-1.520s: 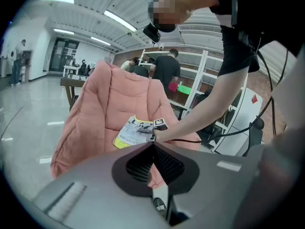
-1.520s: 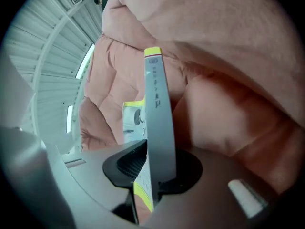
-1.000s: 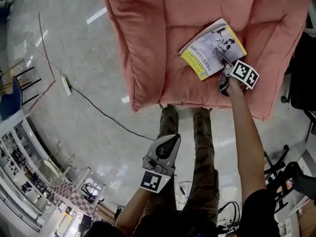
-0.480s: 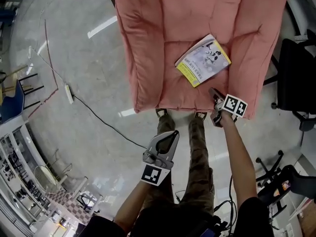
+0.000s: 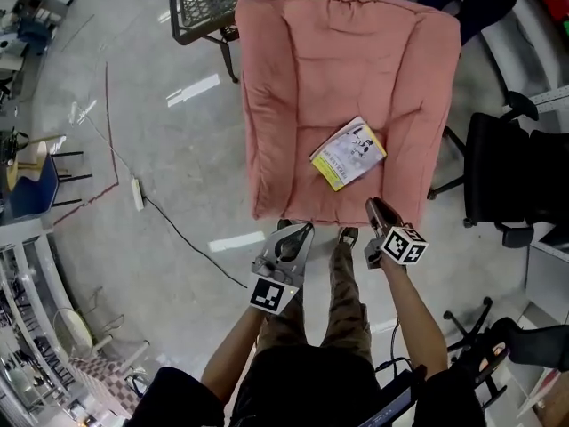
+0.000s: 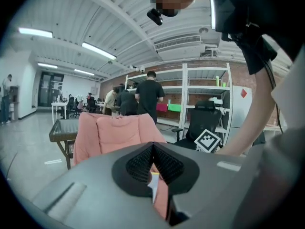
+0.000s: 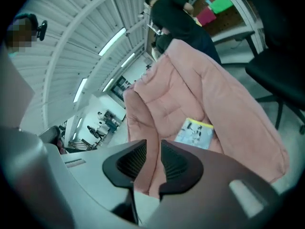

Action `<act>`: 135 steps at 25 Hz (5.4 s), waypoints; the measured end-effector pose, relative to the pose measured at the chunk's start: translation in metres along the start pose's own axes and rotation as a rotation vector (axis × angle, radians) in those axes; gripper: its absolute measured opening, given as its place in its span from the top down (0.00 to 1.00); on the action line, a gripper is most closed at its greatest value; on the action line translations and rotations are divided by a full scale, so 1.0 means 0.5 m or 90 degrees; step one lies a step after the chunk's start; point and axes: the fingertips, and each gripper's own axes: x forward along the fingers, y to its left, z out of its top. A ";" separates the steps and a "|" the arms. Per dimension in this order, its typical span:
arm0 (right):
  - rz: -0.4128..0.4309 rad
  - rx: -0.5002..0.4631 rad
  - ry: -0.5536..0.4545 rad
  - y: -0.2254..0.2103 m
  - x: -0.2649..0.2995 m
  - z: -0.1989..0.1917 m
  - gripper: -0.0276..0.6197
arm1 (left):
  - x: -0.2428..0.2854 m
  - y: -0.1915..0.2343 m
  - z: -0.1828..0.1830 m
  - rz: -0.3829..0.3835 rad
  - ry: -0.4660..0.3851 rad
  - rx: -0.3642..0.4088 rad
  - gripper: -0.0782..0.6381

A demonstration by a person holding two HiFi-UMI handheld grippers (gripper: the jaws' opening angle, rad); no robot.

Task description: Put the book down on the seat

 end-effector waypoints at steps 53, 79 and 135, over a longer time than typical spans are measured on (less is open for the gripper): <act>0.142 -0.509 -0.335 0.640 -0.448 0.337 0.93 | -0.117 -0.124 0.450 0.034 -0.153 0.151 0.90; 0.089 -0.535 -0.294 0.746 -0.657 -0.040 0.94 | -0.460 -0.314 0.311 0.071 -0.212 0.105 0.90; 0.068 -0.562 -0.247 0.709 -0.738 -0.130 0.95 | -0.522 -0.427 0.211 0.035 -0.190 0.083 0.90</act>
